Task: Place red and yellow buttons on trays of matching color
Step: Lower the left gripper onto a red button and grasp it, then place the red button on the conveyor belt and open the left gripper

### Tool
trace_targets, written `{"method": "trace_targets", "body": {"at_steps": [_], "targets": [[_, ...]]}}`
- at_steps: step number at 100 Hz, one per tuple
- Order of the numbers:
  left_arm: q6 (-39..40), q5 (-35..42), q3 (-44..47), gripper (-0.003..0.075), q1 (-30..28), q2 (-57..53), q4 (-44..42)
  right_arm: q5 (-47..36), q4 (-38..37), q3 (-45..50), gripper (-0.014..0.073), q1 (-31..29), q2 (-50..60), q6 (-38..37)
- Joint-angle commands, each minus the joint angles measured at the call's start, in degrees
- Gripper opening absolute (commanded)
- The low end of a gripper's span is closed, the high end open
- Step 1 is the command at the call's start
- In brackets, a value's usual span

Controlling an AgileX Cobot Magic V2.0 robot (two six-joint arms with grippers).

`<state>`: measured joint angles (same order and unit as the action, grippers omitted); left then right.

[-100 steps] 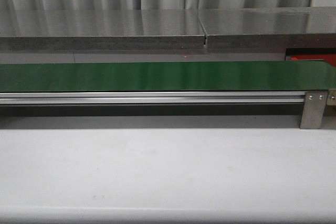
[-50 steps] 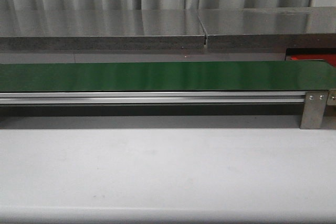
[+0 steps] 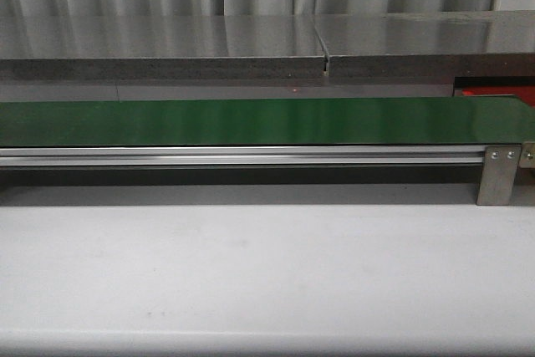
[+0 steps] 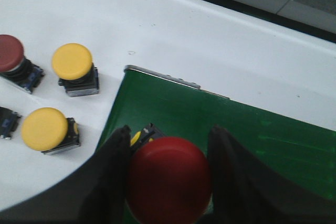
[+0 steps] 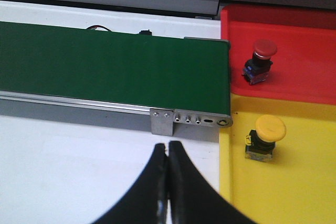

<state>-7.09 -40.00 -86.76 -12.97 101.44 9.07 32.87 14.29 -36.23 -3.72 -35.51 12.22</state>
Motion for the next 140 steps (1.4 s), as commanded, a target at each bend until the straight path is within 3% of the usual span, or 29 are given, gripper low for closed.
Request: {"method": "trace_targets", "body": {"at_steps": [1,42,50,59,74,78,93,114,140], "targets": [[-0.73,2.95,-2.19,-0.0019,1.38,-1.12,0.86,-3.99,0.71,-1.31,-0.0118,-0.06,0.21,0.47],[-0.83,1.83,-2.18,-0.0017,3.01,4.45,0.94,-3.99,0.71,-1.31,-0.0118,-0.06,0.21,0.47],[-0.83,1.24,-2.18,0.002,3.01,4.45,0.94,-3.99,0.71,-1.31,-0.0118,-0.06,0.21,0.47],[-0.83,0.58,-2.3,0.0169,3.01,4.45,0.94,-3.99,0.71,-1.31,-0.0118,-0.06,0.21,0.47],[-0.87,0.53,-2.51,0.063,3.01,4.24,1.15,-3.99,0.71,-1.31,-0.0118,-0.06,0.21,0.47],[-0.87,0.31,-2.89,0.0717,3.01,4.24,1.15,-3.99,0.71,-1.31,-0.0118,-0.06,0.21,0.47],[-0.87,-1.67,-5.52,0.0631,3.01,3.79,1.4,-3.99,0.71,-1.31,-0.0118,-0.06,0.21,0.47],[-0.97,-3.91,-10.08,0.0629,2.9,0.66,0.0,-3.99,0.71,-1.31,-0.0118,-0.06,0.21,0.47],[-0.84,-6.85,-10.25,0.0629,-1.3,-2.81,-9.59,-3.99,0.71,-1.31,-0.0118,-0.06,0.21,0.47]]}}
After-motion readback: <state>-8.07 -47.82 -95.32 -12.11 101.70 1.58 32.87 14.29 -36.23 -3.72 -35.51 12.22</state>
